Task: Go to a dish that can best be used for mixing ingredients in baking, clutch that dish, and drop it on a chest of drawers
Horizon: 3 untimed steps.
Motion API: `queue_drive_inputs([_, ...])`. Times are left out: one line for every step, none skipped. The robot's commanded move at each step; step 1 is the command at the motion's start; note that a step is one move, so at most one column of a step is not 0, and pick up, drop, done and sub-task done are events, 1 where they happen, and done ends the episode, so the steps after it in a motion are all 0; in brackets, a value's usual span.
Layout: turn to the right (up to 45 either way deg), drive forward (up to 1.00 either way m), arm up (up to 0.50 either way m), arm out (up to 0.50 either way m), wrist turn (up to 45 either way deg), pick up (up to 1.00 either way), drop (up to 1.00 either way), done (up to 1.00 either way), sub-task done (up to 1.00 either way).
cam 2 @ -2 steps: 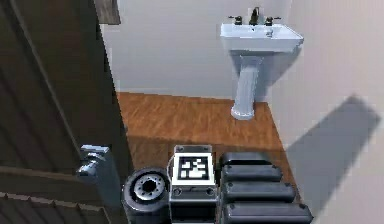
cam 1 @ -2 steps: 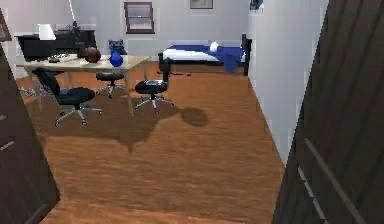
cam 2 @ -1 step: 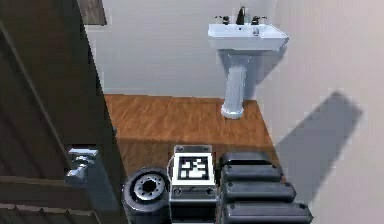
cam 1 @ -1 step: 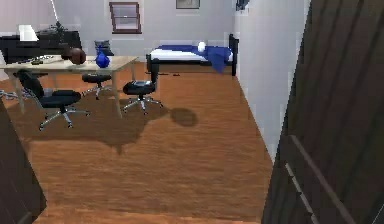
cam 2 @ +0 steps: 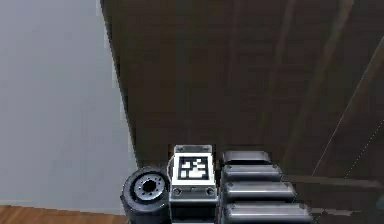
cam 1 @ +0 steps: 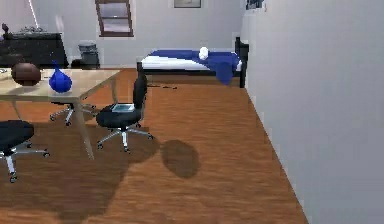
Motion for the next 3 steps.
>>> queue_drive_inputs([0.0, 1.0, 0.0, 0.0, 0.0, 0.0, 0.0, 0.0, 0.0])
queue_drive_inputs([0.0, 1.0, 0.0, 0.0, 0.0, 0.0, 0.0, 0.0, 0.0])
queue_drive_inputs([0.0, 0.55, 0.0, 0.0, 0.0, 0.0, 0.0, 0.0, 0.0])
